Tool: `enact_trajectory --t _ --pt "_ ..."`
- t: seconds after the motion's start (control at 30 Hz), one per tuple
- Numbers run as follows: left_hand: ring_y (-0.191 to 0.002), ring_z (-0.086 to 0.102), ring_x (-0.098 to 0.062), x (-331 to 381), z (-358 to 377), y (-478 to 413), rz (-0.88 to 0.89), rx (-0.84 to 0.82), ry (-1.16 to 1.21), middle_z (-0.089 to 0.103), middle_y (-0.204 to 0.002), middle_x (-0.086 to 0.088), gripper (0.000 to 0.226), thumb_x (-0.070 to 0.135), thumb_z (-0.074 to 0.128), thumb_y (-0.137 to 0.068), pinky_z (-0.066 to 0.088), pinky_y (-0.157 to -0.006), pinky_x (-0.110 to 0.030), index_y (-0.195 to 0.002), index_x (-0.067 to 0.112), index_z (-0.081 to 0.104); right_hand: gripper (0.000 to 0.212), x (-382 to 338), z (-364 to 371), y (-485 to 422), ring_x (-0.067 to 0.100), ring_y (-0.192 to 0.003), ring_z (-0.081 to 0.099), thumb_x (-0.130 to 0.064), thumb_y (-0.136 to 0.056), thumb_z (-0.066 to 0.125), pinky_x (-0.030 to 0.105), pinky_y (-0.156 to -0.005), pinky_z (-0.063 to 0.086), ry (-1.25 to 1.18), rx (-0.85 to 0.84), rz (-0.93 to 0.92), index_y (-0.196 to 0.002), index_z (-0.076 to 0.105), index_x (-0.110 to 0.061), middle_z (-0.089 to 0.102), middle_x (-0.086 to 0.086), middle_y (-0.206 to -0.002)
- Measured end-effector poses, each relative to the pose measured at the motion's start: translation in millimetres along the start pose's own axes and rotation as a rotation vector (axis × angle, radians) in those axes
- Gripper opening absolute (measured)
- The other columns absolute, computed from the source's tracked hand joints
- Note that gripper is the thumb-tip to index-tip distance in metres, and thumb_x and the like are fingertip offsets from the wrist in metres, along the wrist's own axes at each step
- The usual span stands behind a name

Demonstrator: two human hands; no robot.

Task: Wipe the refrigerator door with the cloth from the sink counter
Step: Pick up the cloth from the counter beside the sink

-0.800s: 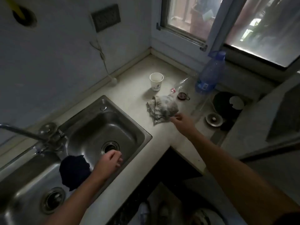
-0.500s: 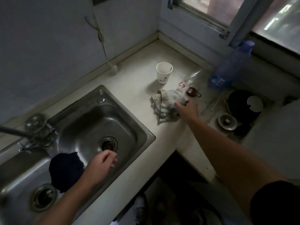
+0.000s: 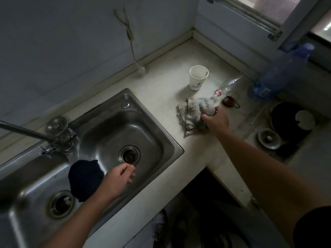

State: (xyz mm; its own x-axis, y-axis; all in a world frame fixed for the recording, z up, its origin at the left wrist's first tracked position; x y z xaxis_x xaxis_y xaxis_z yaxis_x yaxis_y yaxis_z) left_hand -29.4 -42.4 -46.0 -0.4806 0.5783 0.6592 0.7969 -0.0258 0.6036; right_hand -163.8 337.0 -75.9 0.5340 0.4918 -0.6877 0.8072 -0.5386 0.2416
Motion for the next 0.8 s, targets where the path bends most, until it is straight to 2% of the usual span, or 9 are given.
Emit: enact_trajectory --t 0.07,0.17,0.2,0.33,0.4,0.5,0.57,0.7,0.8 --pt "-0.081 0.070 -0.020 -2 -1 8 -0.015 -0.004 -0.006 0.074 -0.091 0.001 0.024 0.030 0.049 -0.102 0.050 -0.071 -0.031 -0.092 0.022 0.070 0.043 -6 3 9 0.027 -0.094 0.064 -0.022 -0.081 0.078 0.036 -0.079 0.051 0.006 -0.028 -0.017 -0.117 0.058 -0.008 0.065 0.009 -0.101" --pt "-0.081 0.069 -0.018 -8 -3 22 -0.032 0.002 -0.025 0.073 -0.090 0.002 0.026 0.034 0.050 -0.101 0.055 -0.077 -0.038 -0.092 0.019 0.069 0.048 -15 3 30 0.030 -0.099 0.066 -0.022 -0.080 0.078 0.051 -0.089 0.059 -0.056 -0.084 -0.005 -0.119 0.055 -0.008 0.064 0.008 -0.103" --pt "-0.078 0.068 -0.016 -11 -4 27 -0.035 0.010 -0.014 0.073 -0.090 0.002 0.026 0.034 0.051 -0.101 0.056 -0.077 -0.040 -0.091 0.018 0.069 0.047 -18 3 40 0.031 -0.098 0.067 -0.022 -0.080 0.078 0.051 -0.089 0.060 -0.093 -0.086 -0.006 -0.118 0.056 -0.007 0.064 0.009 -0.103" --pt "-0.075 0.069 -0.012 -33 -5 54 -0.052 0.014 -0.015 0.074 -0.087 0.004 0.022 0.034 0.054 -0.098 0.058 -0.082 -0.041 -0.088 0.023 0.070 0.037 -25 -6 111 0.026 -0.093 0.069 -0.014 -0.083 0.074 0.041 -0.078 0.064 -0.271 -0.146 0.019 -0.114 0.057 -0.006 0.065 0.006 -0.098" --pt "-0.078 0.071 -0.018 -47 -4 74 -0.070 0.001 -0.008 0.075 -0.086 0.002 0.023 0.041 0.056 -0.094 0.057 -0.084 -0.044 -0.087 0.024 0.070 0.030 -14 -13 156 0.025 -0.088 0.071 -0.012 -0.084 0.073 0.040 -0.074 0.064 -0.321 -0.184 0.016 -0.111 0.060 -0.007 0.067 0.010 -0.098" --pt "-0.081 0.070 -0.030 -71 0 112 -0.089 0.001 0.009 0.074 -0.086 -0.006 0.048 0.065 0.048 -0.073 0.057 -0.082 -0.049 -0.084 0.023 0.068 0.019 7 -26 224 0.021 -0.079 0.066 -0.007 -0.086 0.071 0.027 -0.063 0.058 -0.297 -0.240 -0.014 -0.102 0.062 -0.006 0.066 0.009 -0.089" --pt "-0.078 0.070 -0.025 -91 6 139 -0.095 0.016 0.019 0.074 -0.085 -0.003 0.051 0.067 0.044 -0.070 0.057 -0.080 -0.048 -0.082 0.023 0.067 0.015 24 -29 268 0.019 -0.076 0.063 -0.004 -0.086 0.071 0.021 -0.060 0.054 -0.278 -0.324 -0.014 -0.096 0.062 -0.009 0.065 0.007 -0.086" --pt "-0.082 0.069 -0.019 -140 19 198 -0.138 0.110 0.007 0.072 -0.083 0.002 0.047 0.064 0.041 -0.077 0.055 -0.082 -0.042 -0.083 0.025 0.066 0.016 57 -20 336 0.022 -0.082 0.067 -0.005 -0.086 0.073 0.039 -0.072 0.056 -0.238 -0.524 -0.030 -0.097 0.065 -0.014 0.068 0.009 -0.089" --pt "-0.082 0.068 -0.021 -183 32 251 -0.214 0.177 -0.002 0.070 -0.085 -0.004 0.049 0.062 0.039 -0.083 0.053 -0.082 -0.044 -0.086 0.019 0.064 0.014 65 -4 375 0.016 -0.078 0.062 -0.005 -0.087 0.072 0.034 -0.069 0.051 -0.147 -0.685 -0.126 -0.098 0.064 -0.009 0.066 0.007 -0.088"
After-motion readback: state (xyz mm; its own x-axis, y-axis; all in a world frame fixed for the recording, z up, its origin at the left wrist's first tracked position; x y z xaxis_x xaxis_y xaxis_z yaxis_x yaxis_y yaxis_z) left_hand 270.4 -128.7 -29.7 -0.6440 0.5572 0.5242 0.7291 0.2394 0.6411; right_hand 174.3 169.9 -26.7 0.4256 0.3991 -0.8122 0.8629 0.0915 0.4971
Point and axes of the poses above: each hand's wrist, its own y-axis away from the middle knuckle, its own z-axis out of the palm, x = y × z, the point moved 1 cm from there along -y, towards the middle knuckle
